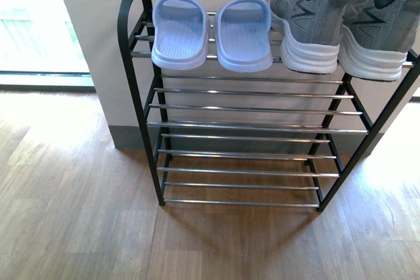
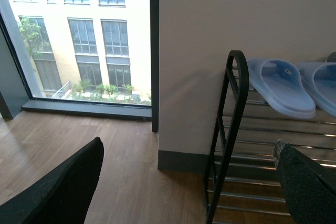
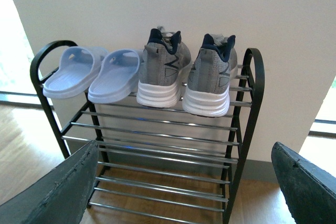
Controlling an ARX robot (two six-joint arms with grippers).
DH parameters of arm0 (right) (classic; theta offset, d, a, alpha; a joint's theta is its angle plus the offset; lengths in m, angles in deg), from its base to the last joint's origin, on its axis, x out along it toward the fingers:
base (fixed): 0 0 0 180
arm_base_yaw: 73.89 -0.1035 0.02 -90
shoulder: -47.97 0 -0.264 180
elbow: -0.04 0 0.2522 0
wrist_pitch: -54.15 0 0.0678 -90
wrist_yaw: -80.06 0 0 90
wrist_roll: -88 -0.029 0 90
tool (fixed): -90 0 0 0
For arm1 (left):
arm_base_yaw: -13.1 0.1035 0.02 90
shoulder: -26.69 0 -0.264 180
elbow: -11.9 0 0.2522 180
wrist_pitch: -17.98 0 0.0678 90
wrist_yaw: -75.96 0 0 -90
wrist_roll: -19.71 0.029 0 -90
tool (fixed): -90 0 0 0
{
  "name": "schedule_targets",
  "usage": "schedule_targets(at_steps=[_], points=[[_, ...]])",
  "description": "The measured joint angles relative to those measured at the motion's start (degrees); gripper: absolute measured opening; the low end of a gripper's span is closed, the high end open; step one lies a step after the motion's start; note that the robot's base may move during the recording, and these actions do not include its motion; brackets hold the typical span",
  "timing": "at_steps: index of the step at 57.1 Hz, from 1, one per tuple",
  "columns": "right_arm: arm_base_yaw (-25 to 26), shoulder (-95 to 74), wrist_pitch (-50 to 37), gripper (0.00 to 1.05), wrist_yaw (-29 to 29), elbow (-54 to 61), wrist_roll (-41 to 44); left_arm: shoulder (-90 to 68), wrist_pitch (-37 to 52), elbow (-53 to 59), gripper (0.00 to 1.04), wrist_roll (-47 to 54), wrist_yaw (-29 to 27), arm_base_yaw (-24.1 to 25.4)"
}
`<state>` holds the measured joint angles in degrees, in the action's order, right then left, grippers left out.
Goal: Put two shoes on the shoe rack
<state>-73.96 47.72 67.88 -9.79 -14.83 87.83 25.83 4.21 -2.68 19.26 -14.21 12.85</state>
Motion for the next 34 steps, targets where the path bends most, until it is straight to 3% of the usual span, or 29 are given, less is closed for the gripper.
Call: schedule_targets(at_steps=[34], points=[[0.0,0.04,0.0,0.96,0.0,0.0,0.0,0.0,0.0,0.0,0.95,0.0,0.02,0.0]])
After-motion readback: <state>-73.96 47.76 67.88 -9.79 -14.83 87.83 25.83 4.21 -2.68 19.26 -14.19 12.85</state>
